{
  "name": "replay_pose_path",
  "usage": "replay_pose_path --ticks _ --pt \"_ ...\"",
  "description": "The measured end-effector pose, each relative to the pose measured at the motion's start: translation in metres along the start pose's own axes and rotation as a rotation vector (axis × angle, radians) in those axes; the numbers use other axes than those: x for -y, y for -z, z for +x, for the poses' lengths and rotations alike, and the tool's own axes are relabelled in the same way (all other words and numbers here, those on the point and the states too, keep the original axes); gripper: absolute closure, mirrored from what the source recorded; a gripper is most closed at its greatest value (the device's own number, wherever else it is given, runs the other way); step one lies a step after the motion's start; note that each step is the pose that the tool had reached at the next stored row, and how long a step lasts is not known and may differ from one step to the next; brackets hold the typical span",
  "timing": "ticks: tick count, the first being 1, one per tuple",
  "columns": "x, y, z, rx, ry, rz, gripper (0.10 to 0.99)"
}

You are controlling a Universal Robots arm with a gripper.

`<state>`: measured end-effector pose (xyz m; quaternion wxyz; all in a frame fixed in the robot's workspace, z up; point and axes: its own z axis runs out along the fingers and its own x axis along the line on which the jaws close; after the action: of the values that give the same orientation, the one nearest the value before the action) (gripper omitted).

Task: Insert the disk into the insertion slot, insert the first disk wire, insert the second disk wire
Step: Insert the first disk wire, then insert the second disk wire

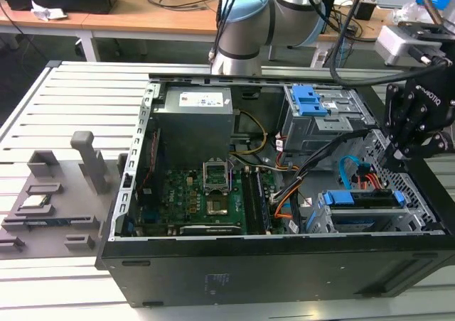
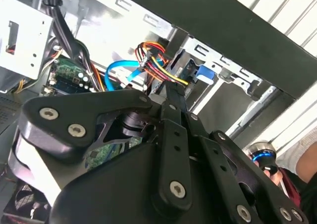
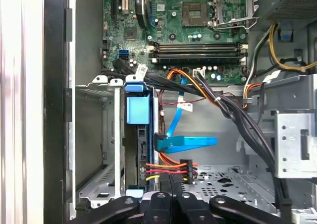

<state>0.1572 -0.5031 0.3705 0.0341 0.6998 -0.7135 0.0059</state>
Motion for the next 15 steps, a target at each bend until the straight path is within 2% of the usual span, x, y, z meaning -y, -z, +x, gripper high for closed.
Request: replay_pose_path --ticks 4,15 --pt "-0.0004 0.0091 0.0005 -0.0001 0.0 0.0 0.98" --pt "-0.0004 0.0099 0.0005 0.0 0.0 0.0 0.98"
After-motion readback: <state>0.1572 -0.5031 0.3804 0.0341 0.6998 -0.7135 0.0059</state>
